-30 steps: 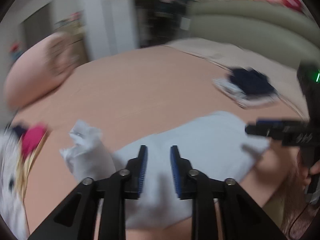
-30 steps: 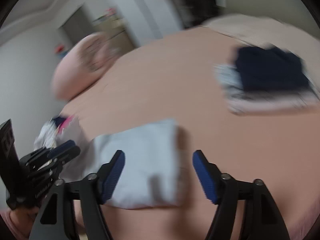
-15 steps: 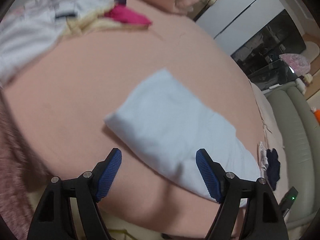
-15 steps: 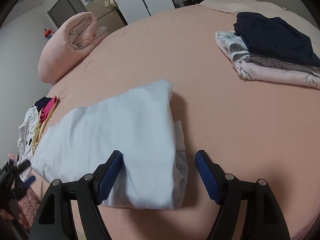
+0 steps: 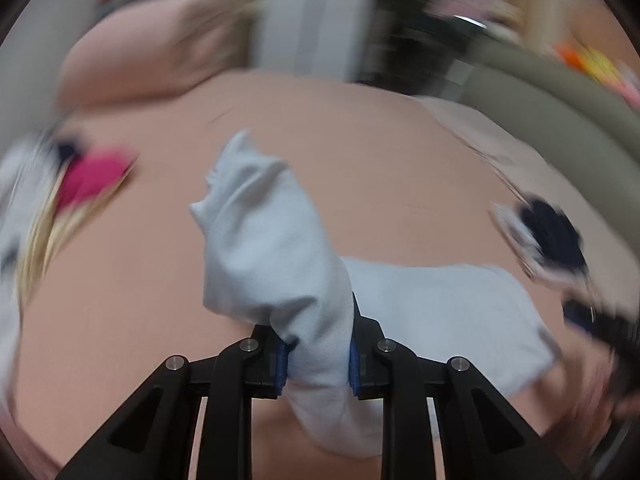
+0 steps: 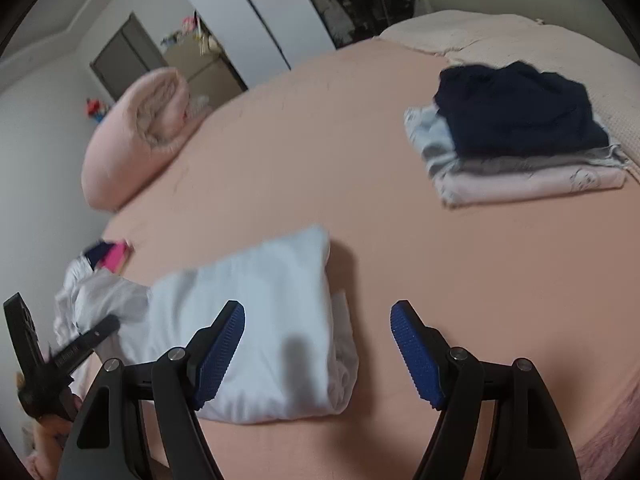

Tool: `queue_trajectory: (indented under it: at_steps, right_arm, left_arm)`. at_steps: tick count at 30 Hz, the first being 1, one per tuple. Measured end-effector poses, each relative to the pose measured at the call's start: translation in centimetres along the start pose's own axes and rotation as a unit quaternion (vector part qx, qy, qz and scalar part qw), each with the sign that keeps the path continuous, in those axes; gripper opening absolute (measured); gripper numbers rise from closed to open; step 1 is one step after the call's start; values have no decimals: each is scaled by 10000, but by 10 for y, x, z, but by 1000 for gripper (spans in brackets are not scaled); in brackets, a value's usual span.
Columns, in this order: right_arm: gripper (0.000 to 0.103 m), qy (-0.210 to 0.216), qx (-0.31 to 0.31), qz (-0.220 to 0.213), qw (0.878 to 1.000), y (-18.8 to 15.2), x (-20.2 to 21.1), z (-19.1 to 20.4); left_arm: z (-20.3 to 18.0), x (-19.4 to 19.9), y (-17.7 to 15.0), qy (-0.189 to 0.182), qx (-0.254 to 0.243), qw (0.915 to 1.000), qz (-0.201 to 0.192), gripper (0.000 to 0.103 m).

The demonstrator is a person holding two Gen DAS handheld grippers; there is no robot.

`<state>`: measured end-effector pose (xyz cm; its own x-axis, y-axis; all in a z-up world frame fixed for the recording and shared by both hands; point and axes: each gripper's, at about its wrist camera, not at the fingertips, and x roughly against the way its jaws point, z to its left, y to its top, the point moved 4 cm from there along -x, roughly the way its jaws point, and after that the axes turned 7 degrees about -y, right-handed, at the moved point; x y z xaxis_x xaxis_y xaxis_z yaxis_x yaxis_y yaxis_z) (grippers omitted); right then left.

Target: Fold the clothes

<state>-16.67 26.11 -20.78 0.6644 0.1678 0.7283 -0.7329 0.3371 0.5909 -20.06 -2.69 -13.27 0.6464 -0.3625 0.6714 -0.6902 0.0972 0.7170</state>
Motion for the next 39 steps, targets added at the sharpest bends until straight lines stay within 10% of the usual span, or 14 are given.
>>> queue_trajectory:
  at_steps: [8,11,14,20,27,32,39]
  right_arm:
    - [76,833,243,-179,9961,65,13,9]
    - [76,894,700,151,9934,74,-15,38]
    - [76,807,1063,639,9890,59,-54,62]
    - [75,77,969,1133,9888,23,-76,28]
    - [76,183,1229,21,9923,50,-10,50]
    - [74,-83,2418,1308,9614,4,-70,76]
    - [84,-581,1698,1757,9680,9,-49,-4]
  left_arm:
    - [-123,-69,-26,-984,-1475,9817,702,23]
    - [-131,-72,-33,-1029,-1489,9810,700,38]
    - [-119,-48,-25,-1597,-1092,9785,709,80]
    - [-77,8,-25,-1212,-1372,9827,275,80]
    - [-51,-24,-27,-642,-1509,9843,652,69]
    - [-66,-29,-30,-842,-1458,9826,779,69]
    - [-50,-22,-31,-835,-1337,9852,677,69]
